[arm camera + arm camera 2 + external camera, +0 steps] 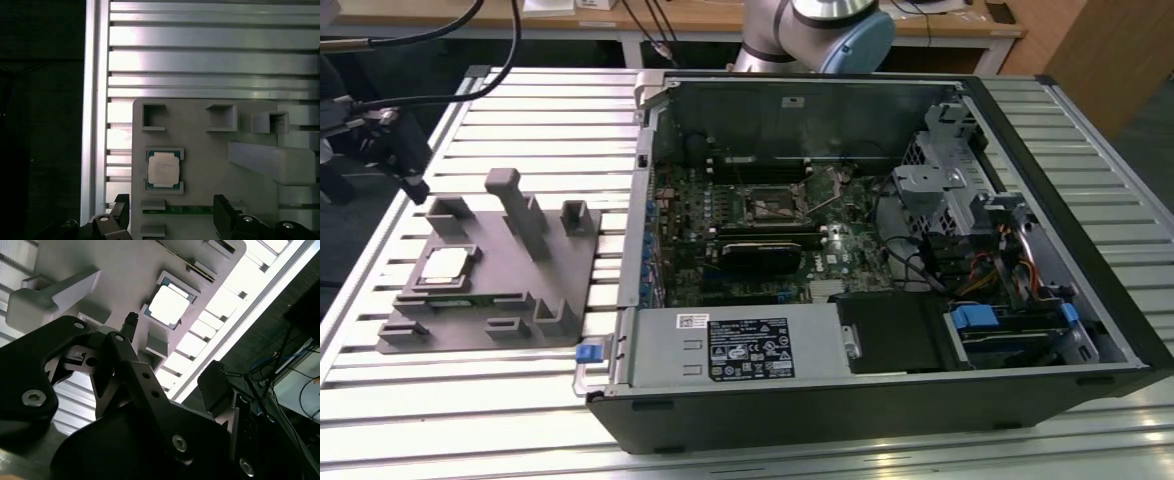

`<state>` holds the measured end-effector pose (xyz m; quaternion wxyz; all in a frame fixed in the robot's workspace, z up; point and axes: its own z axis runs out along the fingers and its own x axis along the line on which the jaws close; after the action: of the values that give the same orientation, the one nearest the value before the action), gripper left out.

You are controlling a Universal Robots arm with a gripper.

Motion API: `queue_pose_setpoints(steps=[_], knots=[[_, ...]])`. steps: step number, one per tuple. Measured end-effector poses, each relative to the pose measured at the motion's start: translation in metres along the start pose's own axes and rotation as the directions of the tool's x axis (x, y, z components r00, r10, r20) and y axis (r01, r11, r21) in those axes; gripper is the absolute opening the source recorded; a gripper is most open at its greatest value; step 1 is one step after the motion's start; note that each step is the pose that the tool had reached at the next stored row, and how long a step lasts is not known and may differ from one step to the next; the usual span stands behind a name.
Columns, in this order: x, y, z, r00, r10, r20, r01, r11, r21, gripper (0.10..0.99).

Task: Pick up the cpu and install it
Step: 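Pick up the cpu and move it towards the insertion slot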

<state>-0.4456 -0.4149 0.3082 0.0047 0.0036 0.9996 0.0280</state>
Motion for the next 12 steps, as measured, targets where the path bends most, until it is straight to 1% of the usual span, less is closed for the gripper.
queue_pose_setpoints(steps=[6, 12], knots=[[0.0001, -0.0004, 0.0073, 1.0000, 0.000, -0.0002, 0.000, 1.0000, 0.000, 0.761], [0.0001, -0.0007, 0.0113, 1.0000, 0.000, -0.0004, 0.000, 1.0000, 0.000, 0.761]])
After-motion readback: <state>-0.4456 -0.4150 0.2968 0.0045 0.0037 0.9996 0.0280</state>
